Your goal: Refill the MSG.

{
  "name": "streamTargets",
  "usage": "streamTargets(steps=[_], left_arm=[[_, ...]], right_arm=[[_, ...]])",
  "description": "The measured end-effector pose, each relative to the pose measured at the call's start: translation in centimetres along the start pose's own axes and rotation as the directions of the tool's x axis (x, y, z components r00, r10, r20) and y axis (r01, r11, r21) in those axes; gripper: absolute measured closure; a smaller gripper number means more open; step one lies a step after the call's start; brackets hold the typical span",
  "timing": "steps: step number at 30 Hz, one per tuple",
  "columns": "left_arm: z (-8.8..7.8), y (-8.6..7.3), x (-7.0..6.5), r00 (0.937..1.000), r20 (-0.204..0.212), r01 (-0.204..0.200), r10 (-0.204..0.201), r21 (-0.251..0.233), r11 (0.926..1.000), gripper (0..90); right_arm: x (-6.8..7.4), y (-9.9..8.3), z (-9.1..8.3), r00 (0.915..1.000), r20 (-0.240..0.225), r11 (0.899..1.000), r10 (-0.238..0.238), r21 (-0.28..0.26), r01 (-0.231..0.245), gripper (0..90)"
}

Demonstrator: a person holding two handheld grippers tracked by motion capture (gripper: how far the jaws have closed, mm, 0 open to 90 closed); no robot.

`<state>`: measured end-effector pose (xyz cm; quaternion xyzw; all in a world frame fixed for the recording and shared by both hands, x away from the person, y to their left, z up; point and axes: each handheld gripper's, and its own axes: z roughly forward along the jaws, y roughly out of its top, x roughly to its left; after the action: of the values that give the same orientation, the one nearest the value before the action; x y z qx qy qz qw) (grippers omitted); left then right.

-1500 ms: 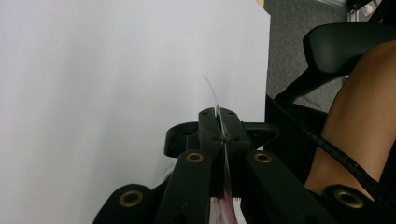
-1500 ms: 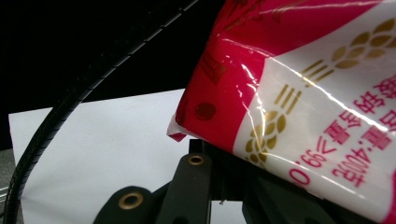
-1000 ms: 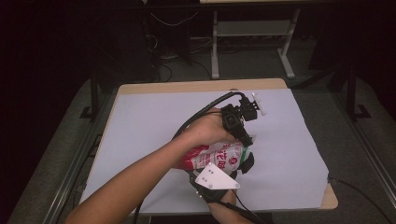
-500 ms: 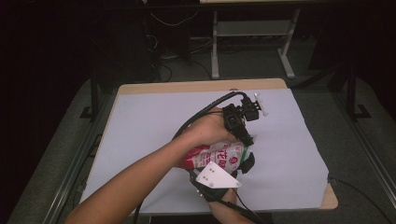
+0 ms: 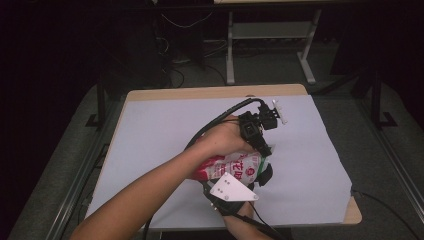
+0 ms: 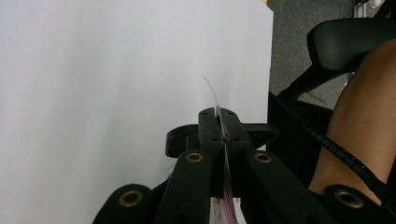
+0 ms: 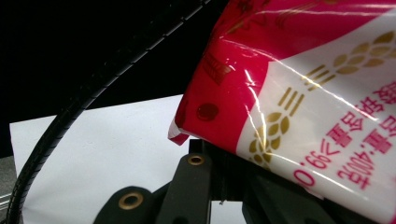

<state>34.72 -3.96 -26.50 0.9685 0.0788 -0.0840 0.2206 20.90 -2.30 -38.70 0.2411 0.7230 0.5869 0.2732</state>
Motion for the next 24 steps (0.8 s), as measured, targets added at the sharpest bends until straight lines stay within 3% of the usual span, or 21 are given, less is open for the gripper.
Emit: streamTargets(steps=[24], left_arm=[[0.03, -0.06, 0.09, 1.0, 0.001, 0.004, -0.004, -0.003, 1.0, 89.8]], right_arm=[[-0.03, -0.01, 0.03, 1.0, -0.003, 1.0, -0.003, 0.0, 0.003, 90.0]])
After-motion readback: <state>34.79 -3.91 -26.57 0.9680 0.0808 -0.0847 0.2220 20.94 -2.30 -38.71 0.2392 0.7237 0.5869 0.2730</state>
